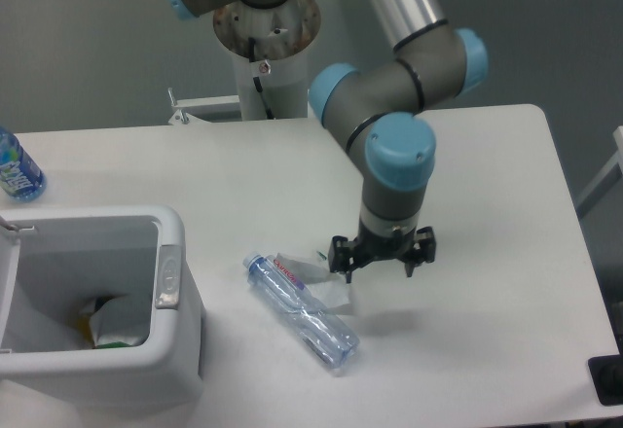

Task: Place the trash in the trash can
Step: 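Move the open gripper over the crumpled clear plastic bag and lower it, then close the gripper on the plastic bag and pull it free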

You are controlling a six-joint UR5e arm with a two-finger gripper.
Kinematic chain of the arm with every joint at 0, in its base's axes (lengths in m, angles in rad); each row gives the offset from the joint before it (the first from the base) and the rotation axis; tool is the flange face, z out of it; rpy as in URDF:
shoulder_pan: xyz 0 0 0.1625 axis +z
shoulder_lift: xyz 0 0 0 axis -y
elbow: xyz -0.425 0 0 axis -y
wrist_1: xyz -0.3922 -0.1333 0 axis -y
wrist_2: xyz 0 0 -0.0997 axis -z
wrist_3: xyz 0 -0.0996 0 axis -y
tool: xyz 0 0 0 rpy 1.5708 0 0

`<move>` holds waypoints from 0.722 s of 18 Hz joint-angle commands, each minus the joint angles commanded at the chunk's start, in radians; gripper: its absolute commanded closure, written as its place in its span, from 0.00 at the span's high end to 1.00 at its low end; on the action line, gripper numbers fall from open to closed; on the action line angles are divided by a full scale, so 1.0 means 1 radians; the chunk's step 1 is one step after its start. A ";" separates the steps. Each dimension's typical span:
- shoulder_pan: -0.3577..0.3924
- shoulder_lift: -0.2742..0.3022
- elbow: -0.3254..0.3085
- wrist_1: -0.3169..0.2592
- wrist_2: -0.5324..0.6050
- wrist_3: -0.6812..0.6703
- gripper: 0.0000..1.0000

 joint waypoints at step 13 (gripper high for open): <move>-0.008 -0.011 -0.063 0.091 0.017 0.002 0.36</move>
